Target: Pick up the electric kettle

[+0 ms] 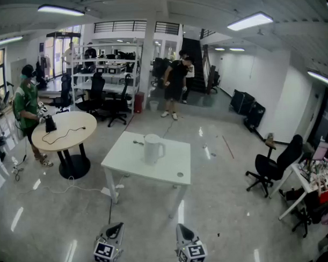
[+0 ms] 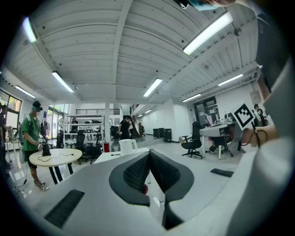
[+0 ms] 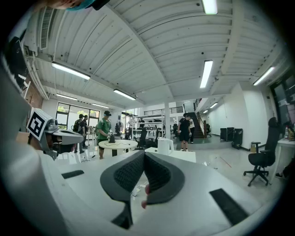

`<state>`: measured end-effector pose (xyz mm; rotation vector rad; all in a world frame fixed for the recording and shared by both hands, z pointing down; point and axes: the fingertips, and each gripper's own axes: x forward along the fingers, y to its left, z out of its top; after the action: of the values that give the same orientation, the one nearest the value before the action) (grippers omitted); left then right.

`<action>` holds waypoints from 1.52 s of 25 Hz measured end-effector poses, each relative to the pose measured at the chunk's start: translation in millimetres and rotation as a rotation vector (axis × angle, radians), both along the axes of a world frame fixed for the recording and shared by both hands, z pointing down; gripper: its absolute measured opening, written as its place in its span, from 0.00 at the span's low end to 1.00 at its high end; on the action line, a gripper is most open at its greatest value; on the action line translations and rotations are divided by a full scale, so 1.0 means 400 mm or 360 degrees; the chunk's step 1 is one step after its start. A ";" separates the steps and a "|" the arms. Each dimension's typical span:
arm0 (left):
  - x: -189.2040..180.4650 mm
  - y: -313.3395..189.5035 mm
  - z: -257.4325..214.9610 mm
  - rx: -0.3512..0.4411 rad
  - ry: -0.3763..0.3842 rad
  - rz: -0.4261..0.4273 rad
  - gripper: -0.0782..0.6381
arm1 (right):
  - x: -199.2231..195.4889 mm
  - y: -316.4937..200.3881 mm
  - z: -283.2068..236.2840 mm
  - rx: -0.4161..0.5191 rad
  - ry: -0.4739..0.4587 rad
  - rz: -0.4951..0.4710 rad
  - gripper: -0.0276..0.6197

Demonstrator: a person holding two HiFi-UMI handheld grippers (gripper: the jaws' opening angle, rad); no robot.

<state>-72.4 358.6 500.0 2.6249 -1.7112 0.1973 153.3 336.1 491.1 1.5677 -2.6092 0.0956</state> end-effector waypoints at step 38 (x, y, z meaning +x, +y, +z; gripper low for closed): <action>-0.084 -0.167 0.001 0.0056 0.0001 0.0105 0.12 | -0.092 -0.135 0.029 0.0059 0.0026 0.0101 0.05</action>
<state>-105.8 291.8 500.3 2.7083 -1.6438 0.1683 116.6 281.9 502.5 1.6564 -2.5640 0.0396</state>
